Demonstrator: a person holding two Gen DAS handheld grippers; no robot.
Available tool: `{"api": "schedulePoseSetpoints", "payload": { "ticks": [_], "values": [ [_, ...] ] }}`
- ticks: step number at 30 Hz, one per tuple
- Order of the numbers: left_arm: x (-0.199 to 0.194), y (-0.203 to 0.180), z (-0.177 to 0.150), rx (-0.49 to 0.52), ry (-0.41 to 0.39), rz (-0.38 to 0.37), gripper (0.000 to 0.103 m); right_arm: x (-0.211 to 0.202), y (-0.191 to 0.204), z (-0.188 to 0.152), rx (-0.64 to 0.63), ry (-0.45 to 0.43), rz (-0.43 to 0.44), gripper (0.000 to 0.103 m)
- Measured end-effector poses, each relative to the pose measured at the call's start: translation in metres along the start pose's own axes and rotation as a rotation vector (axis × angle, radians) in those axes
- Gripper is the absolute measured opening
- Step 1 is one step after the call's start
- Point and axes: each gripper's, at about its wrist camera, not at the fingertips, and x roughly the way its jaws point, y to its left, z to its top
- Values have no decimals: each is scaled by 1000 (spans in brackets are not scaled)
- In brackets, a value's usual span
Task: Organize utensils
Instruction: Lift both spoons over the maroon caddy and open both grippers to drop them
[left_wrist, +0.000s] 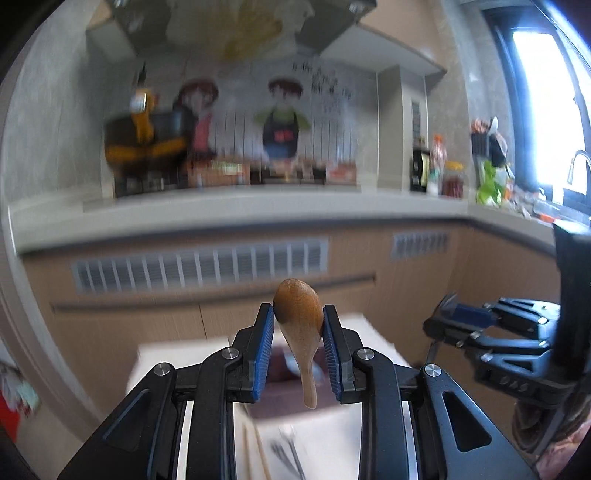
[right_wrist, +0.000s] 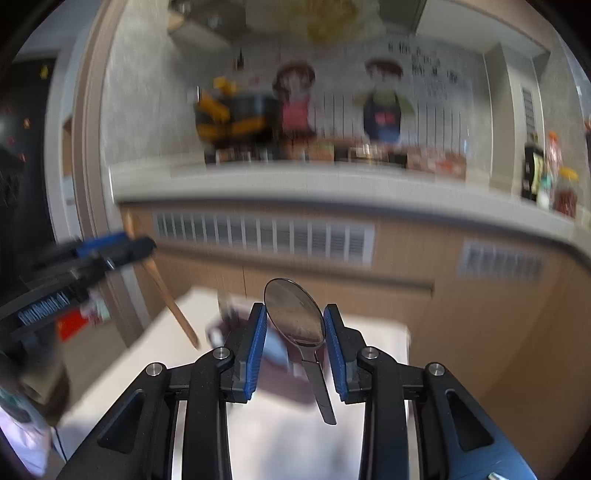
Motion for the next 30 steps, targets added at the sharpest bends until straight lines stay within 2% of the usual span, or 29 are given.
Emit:
{"api": "schedulePoseSetpoints", "payload": {
  "ticks": [1, 4, 8, 19, 23, 29, 30],
  "values": [
    [2, 2, 10, 6, -17, 2, 27, 2, -2, 15, 6, -34, 7, 30],
    [17, 8, 35, 12, -58, 21, 27, 18, -8, 38, 35, -56, 21, 30],
    [49, 19, 42, 1, -56, 31, 27, 58, -13, 41, 64, -29, 24, 30],
    [139, 42, -16, -58, 155, -5, 27, 148, -11, -14, 102, 168, 62, 30],
    [160, 47, -42, -83, 236, -19, 28, 163, -6, -29, 93, 213, 58, 30],
    [174, 49, -64, -119, 305, -54, 29, 176, -1, -47, 51, 269, 30, 31],
    [174, 50, -64, -127, 306, -56, 29, 177, 0, -50, 39, 276, 21, 35]
  ]
}}
